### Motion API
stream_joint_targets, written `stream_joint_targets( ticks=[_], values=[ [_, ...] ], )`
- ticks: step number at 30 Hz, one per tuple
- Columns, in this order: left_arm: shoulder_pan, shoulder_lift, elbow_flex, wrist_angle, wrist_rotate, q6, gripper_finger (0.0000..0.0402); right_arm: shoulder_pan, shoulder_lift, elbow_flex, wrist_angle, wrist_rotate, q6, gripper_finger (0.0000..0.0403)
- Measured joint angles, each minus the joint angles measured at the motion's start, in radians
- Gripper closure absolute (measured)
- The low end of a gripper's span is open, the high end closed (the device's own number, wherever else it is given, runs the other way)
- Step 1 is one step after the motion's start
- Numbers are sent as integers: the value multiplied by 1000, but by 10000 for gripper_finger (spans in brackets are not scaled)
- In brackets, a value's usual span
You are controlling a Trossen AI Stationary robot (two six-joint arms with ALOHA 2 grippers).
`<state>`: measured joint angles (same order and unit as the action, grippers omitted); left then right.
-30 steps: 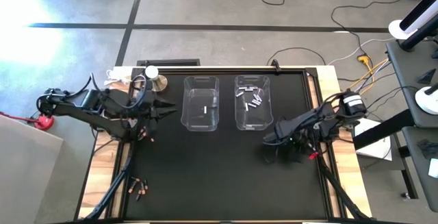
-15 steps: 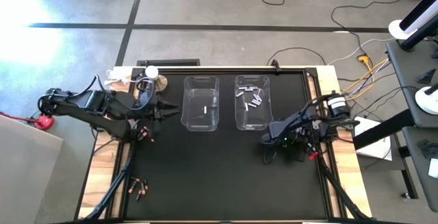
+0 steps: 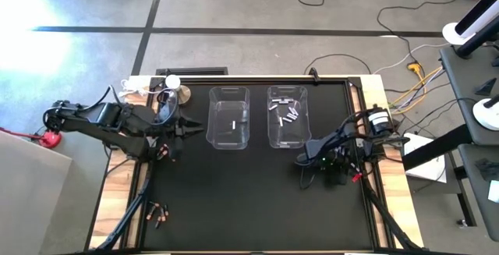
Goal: Sort batteries
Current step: Put the white battery into the right transparent bin
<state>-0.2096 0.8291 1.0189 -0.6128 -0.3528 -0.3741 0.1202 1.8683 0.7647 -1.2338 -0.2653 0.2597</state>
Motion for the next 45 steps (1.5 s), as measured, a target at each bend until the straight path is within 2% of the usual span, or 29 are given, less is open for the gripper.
stream_joint_targets(
  ticks=[4, 15, 20, 28, 34, 45],
  values=[
    [-1, -1, 0, 0, 5, -14, 325, 5, -31, -1, 15, -7, -1, 218],
    [-1, -1, 1, 2, 5, -39, 325, 35, -160, 0, 53, -45, 130, 223],
    [0, 0, 1, 9, 0, -30, 325, 35, -161, -4, 51, -31, 232, 230],
    [0, 6, 2, 10, -1, -47, 325, 43, -153, -63, 84, -125, 266, 249],
    [0, 20, 2, 10, -2, -62, 325, 93, -153, -71, 111, -138, 265, 282],
    [0, 24, 2, 11, -4, -36, 325, 124, -169, -67, 136, -148, 293, 376]
  ],
)
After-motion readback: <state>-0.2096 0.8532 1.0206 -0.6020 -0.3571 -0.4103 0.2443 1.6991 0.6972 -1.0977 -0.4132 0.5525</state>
